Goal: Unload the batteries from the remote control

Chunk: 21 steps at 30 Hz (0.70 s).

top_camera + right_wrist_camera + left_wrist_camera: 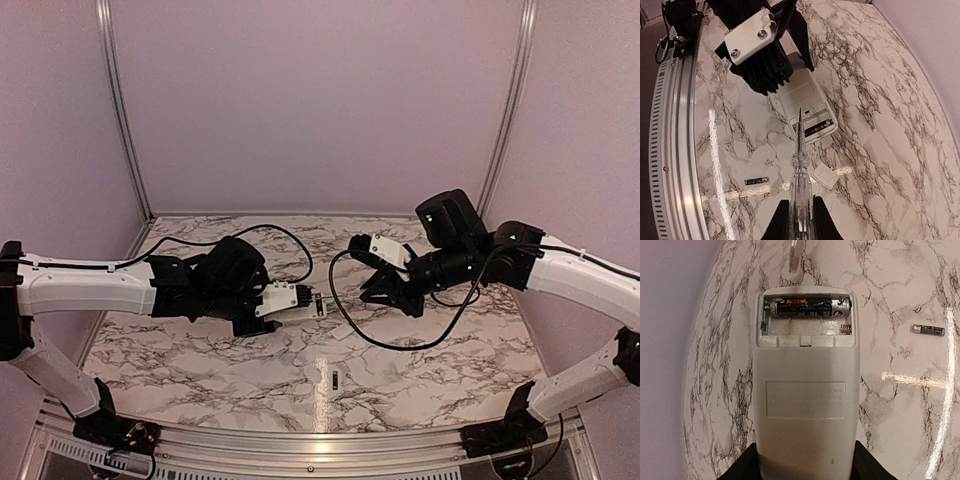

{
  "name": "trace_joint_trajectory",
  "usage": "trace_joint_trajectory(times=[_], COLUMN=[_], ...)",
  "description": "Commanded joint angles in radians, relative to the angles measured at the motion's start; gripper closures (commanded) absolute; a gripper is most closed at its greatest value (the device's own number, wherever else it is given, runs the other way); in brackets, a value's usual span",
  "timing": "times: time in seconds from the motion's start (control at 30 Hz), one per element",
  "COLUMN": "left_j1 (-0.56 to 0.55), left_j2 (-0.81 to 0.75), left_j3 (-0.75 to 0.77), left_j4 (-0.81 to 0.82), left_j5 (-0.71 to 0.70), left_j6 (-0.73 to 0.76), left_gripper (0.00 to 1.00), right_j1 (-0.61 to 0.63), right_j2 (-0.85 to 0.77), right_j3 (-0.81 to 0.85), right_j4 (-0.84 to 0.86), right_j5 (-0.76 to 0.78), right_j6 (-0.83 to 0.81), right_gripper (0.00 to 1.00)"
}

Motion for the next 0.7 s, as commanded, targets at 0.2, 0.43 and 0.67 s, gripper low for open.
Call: trace_joint_trajectory(times=[0.2, 0.43, 0.67], left_j1=[-0.004, -0.009, -0.043], left_j2=[0.013, 0.054, 0.081], left_j3=[0.068, 0.103, 0.099], left_j4=[-0.034, -0.036, -0.039], left_j5=[-0.065, -0.15, -0.222], left_j6=[-0.131, -0.218, -0.239], left_gripper=[0.81, 0.8, 0.8], right_j1=[0.004, 0.004, 0.003], right_j2=[-0.061, -0.037, 0.03], right_j3=[-0.017, 0.042, 0.115], right_j4=[0.047, -0.065, -0.195], right_j5=[0.084, 0.121, 0.074], right_j6=[0.382, 0.595, 0.737], right_gripper=[1.0, 1.0, 1.0])
